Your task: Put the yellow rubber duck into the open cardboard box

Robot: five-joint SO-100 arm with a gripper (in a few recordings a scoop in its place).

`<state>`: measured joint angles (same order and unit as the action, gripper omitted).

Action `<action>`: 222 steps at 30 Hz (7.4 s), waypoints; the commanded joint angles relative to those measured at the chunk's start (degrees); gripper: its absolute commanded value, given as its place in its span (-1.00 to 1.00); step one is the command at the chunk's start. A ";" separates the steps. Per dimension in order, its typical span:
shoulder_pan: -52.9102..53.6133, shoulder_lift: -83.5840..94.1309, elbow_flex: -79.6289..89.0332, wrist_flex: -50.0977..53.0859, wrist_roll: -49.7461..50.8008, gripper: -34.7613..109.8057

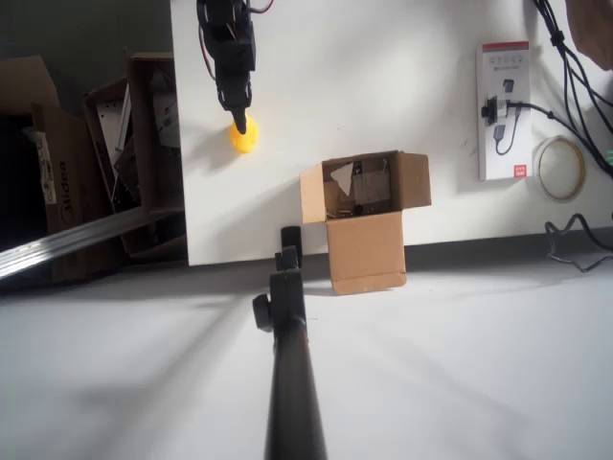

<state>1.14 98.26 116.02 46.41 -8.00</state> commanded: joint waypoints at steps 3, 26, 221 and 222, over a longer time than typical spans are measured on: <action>-0.88 5.10 -4.57 3.25 0.18 -0.41; -21.27 -11.07 -50.54 23.38 1.85 -0.43; -2.81 88.24 58.89 13.01 2.37 -0.53; -2.81 88.24 58.89 13.01 2.37 -0.53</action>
<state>-2.11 186.42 174.02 60.03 -5.80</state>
